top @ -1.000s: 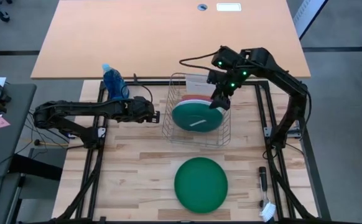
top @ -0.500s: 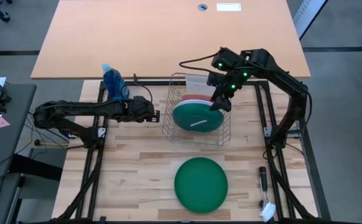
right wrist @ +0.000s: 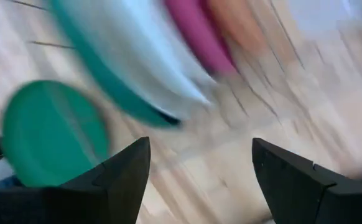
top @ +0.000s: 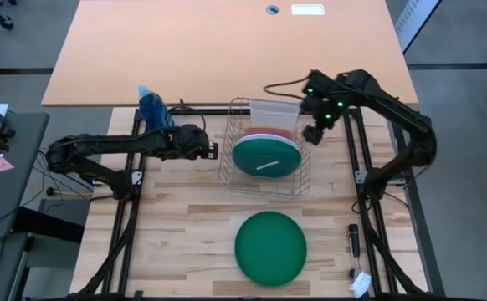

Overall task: Sort dishes
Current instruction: Adjust the dish rack

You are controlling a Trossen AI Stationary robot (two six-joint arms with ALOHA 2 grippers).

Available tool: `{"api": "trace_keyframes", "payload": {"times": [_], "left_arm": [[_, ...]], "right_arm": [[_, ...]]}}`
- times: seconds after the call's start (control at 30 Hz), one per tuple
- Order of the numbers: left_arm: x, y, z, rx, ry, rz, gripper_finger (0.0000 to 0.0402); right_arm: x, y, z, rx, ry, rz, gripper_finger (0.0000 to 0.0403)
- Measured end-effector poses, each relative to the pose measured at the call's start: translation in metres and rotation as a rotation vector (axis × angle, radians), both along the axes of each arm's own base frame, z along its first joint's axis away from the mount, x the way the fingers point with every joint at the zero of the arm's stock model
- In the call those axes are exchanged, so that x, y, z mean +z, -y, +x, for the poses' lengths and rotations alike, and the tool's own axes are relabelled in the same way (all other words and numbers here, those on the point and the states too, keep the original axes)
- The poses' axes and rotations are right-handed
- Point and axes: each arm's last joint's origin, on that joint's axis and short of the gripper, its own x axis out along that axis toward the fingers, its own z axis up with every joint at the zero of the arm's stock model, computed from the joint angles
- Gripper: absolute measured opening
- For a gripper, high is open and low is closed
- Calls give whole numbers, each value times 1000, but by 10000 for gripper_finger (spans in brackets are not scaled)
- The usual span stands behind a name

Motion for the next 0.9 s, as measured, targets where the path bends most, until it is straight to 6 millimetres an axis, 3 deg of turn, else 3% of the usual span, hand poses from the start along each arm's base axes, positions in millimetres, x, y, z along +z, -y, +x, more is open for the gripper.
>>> {"api": "trace_keyframes", "payload": {"times": [0.2,0.37,0.6,0.9], "left_arm": [[5,-2,5,-20,79,-7,130],[7,-3,9,-30,115,10,130],[7,-7,9,-38,123,6,130],[8,-12,8,20,166,-25,130]], "right_arm": [[-48,13,-58,-278,-120,103,281],[-83,10,-79,-415,-30,132,281],[-127,7,-73,-500,124,222,256],[-141,18,-55,-501,165,210,151]]}}
